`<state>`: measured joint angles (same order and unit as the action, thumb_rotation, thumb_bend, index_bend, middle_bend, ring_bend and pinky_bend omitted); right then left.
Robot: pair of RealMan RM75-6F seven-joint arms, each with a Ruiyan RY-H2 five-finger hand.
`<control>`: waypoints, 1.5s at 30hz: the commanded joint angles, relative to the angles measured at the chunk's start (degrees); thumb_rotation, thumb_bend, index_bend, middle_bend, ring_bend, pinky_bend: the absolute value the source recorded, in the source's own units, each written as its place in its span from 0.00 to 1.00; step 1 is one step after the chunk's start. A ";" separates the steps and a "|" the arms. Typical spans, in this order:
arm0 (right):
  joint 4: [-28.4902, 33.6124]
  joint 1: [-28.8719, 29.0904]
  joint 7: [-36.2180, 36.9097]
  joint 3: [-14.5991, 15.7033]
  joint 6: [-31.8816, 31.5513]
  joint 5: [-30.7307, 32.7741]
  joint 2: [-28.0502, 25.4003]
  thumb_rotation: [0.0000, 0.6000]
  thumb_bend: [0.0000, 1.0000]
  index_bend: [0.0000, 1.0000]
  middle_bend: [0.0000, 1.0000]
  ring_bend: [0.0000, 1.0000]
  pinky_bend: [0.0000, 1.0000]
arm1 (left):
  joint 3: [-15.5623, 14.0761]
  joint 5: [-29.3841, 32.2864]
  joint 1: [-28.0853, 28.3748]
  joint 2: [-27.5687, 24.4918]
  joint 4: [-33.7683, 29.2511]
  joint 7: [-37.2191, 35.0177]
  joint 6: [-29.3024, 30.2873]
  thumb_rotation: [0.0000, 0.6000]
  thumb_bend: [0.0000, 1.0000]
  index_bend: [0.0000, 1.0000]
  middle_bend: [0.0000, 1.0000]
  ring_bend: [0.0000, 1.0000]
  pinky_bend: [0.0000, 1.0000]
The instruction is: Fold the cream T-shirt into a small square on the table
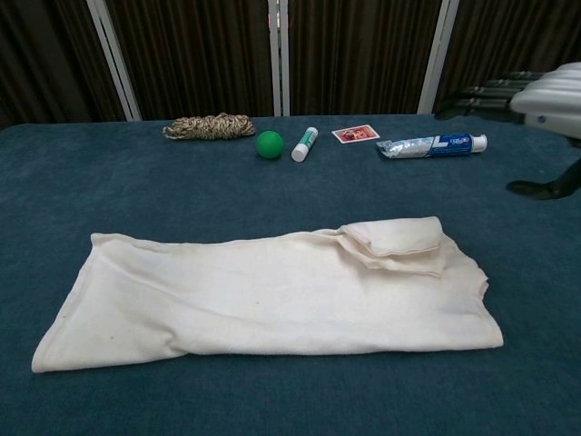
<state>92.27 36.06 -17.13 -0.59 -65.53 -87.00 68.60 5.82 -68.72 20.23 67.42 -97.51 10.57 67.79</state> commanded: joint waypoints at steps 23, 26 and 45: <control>-3.67 -18.93 8.67 -2.94 -21.53 4.70 4.23 1.00 0.00 0.00 0.00 0.00 0.00 | -12.23 -34.95 11.14 13.10 36.83 -23.68 -2.10 1.00 0.30 0.37 0.00 0.00 0.00; -3.93 -19.27 8.42 -3.20 -21.33 4.51 4.33 1.00 0.00 0.00 0.00 0.00 0.00 | -13.62 -38.29 12.22 15.10 42.97 -24.38 0.48 1.00 0.30 0.39 0.00 0.00 0.00; -5.66 -20.45 10.23 -5.65 -21.26 3.33 4.69 1.00 0.00 0.00 0.00 0.00 0.00 | -19.66 -44.66 15.82 25.64 65.33 -31.39 7.32 1.00 0.30 0.45 0.00 0.00 0.00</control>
<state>86.62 15.62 -6.90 -6.25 -86.79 -83.67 73.29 -13.44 -113.22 35.80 92.54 -32.79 -20.43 74.71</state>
